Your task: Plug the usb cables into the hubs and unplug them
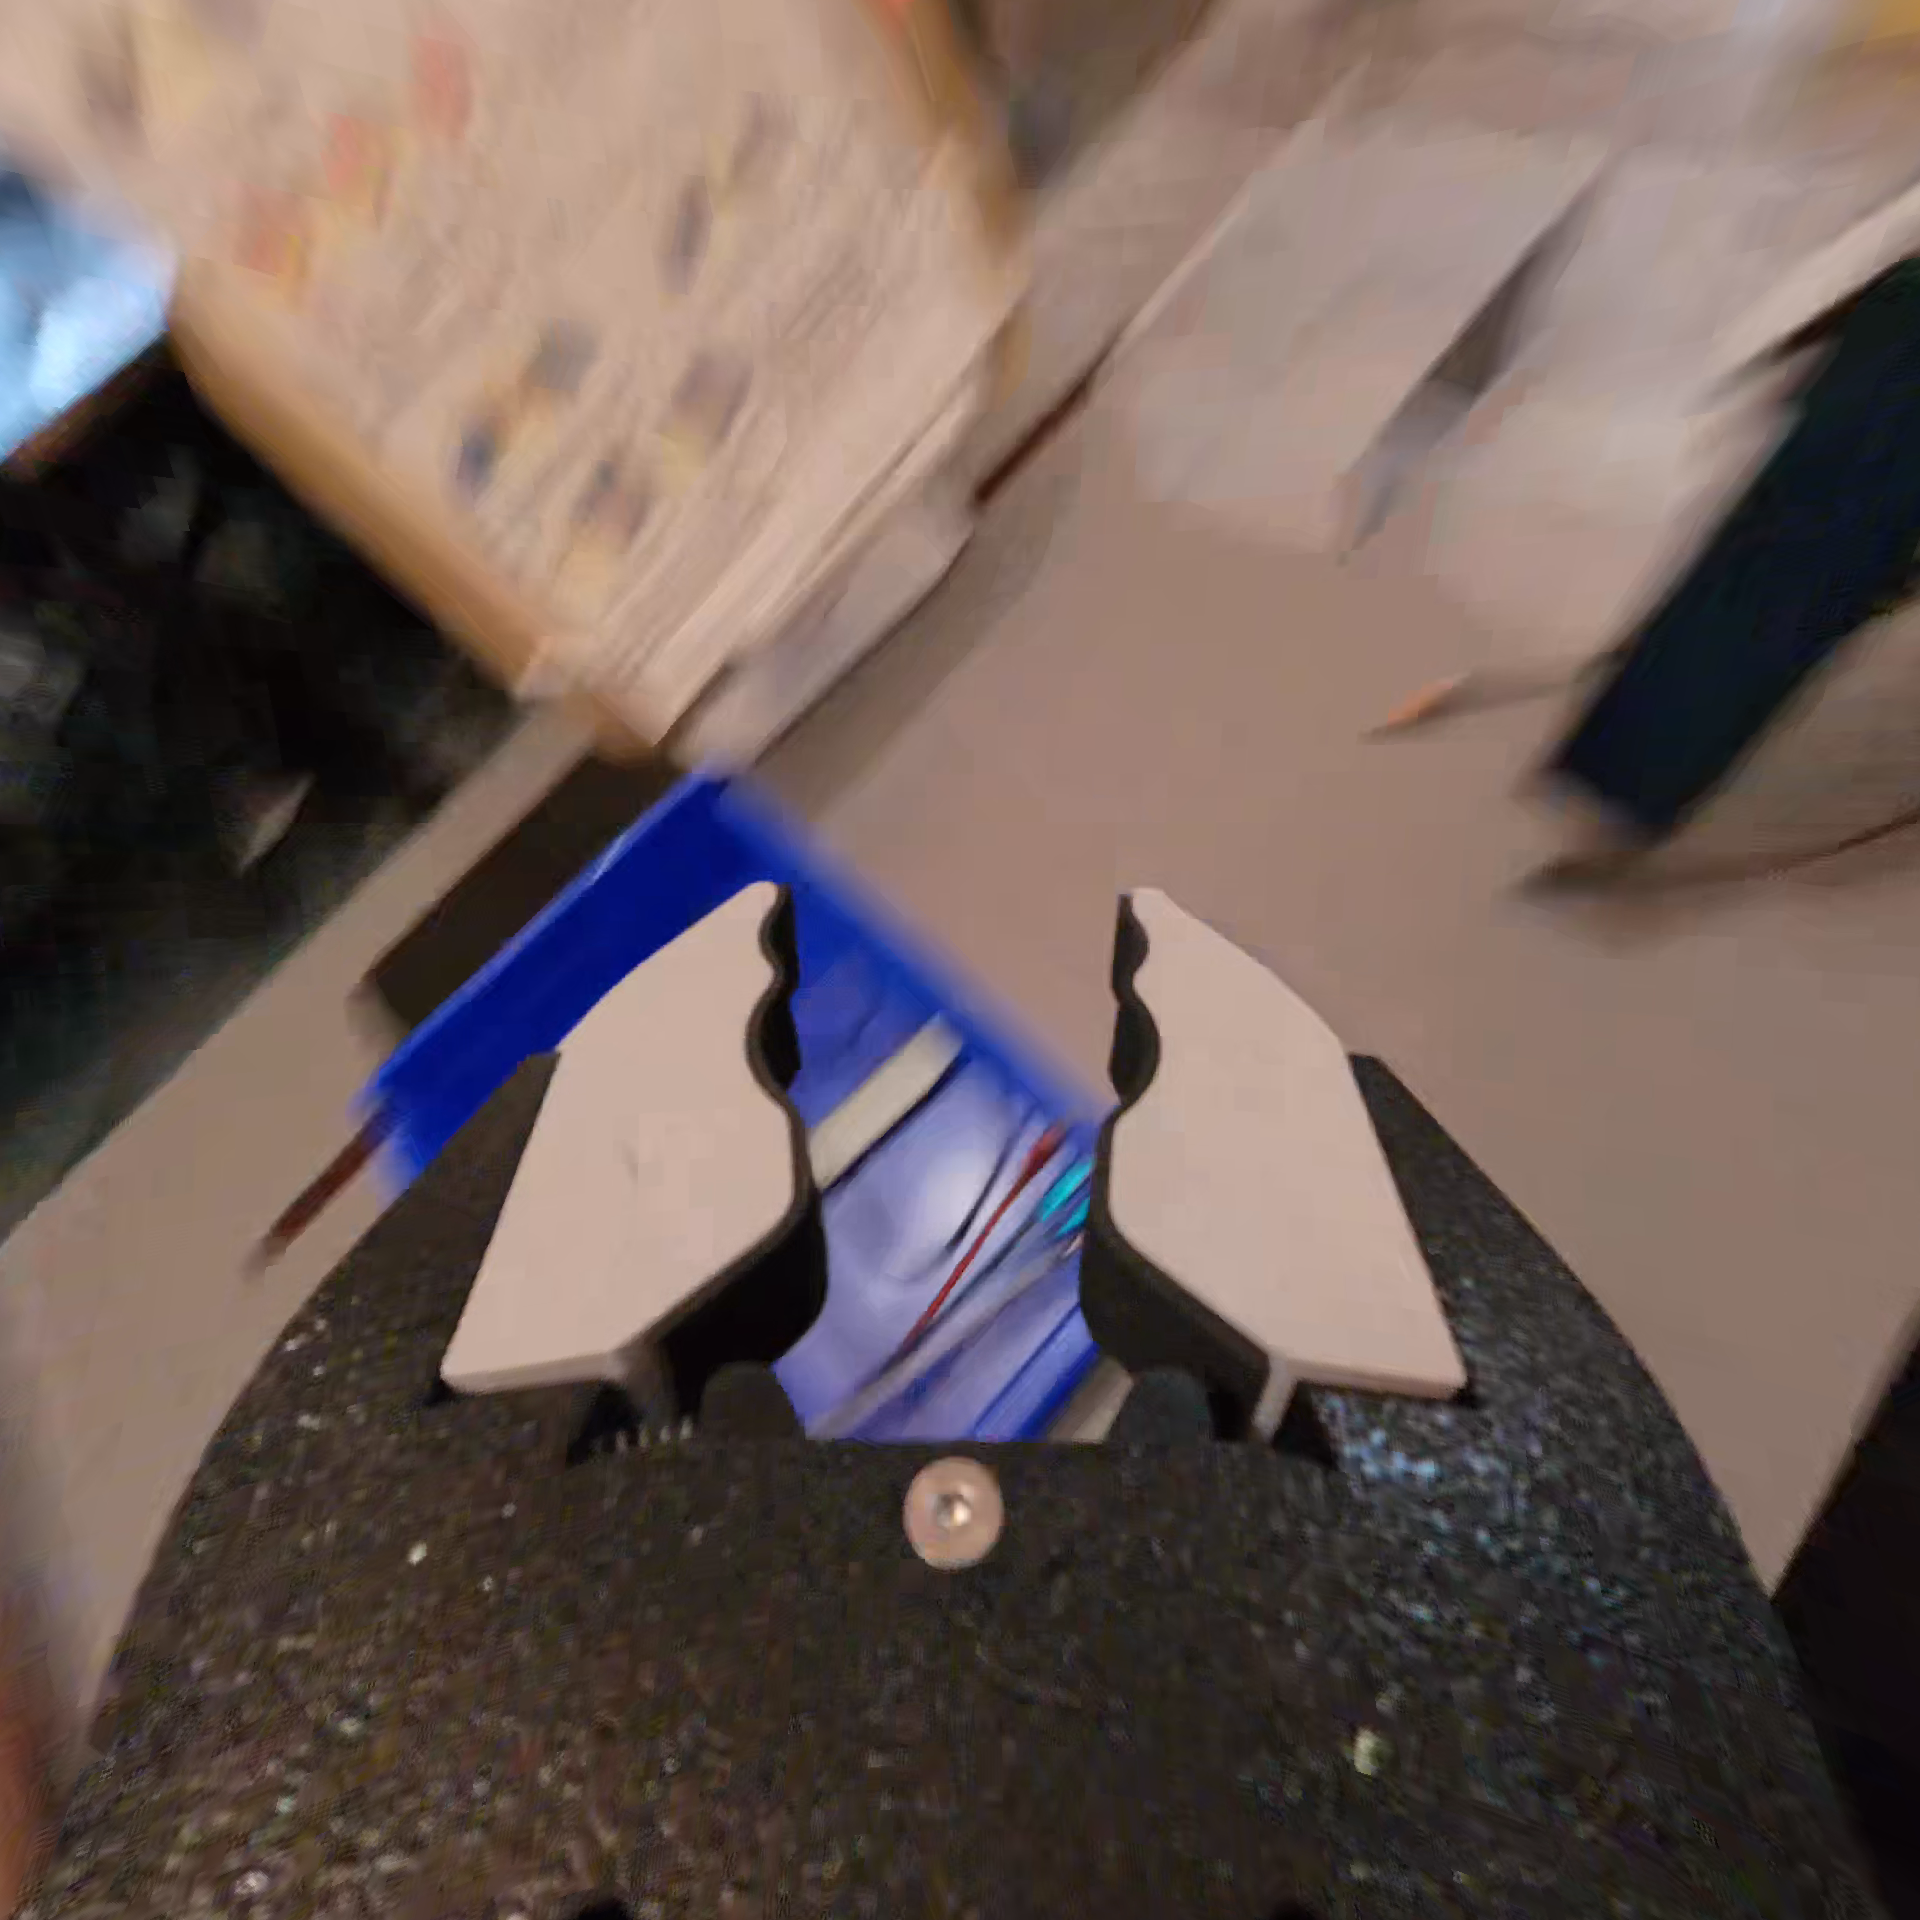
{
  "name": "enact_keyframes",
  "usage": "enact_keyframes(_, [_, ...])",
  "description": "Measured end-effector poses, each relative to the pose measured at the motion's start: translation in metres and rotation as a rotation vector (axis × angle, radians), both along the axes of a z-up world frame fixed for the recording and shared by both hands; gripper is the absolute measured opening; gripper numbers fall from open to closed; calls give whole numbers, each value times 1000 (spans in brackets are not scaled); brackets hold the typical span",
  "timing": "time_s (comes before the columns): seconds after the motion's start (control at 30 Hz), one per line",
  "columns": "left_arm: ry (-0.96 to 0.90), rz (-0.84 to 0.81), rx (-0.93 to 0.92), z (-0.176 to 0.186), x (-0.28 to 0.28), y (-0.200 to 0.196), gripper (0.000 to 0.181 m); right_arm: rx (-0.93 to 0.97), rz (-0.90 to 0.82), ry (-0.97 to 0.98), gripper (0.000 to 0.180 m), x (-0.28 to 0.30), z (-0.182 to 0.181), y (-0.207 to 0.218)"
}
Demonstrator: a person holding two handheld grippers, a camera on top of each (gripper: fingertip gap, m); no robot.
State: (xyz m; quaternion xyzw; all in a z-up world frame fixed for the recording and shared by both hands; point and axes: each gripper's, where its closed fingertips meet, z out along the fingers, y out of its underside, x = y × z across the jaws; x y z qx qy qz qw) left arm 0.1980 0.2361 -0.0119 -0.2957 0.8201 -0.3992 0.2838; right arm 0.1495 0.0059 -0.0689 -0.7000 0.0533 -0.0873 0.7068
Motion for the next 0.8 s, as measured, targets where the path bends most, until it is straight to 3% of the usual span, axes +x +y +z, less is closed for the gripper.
enact_keyframes(0.03, [-59, -139, -116, 8, -21, -36, 53, 3, 29, 5, 63, -4, -1, 3])
enact_keyframes(0.17, [5, -516, -264, -43, -91, -141, 76, 37, 158, 57, 63, -23, -3, 17])
enact_keyframes(0.27, [81, -585, -294, -99, -103, -182, 88, 61, 261, 67, 63, -41, -1, 23])
enact_keyframes(0.37, [144, -645, -351, -123, -109, -212, 91, 52, 286, 74, 63, -49, -1, 28])
enact_keyframes(0.57, [103, -643, -244, -140, -108, -238, 90, -76, 252, 25, 63, -55, -15, 44])
enact_keyframes(0.67, [98, -650, -335, -128, -109, -243, 82, -156, 271, 11, 64, -63, -27, 54])
enact_keyframes(0.8, [101, -634, -312, -144, -106, -244, 82, -256, 257, -4, 63, -61, -40, 58])
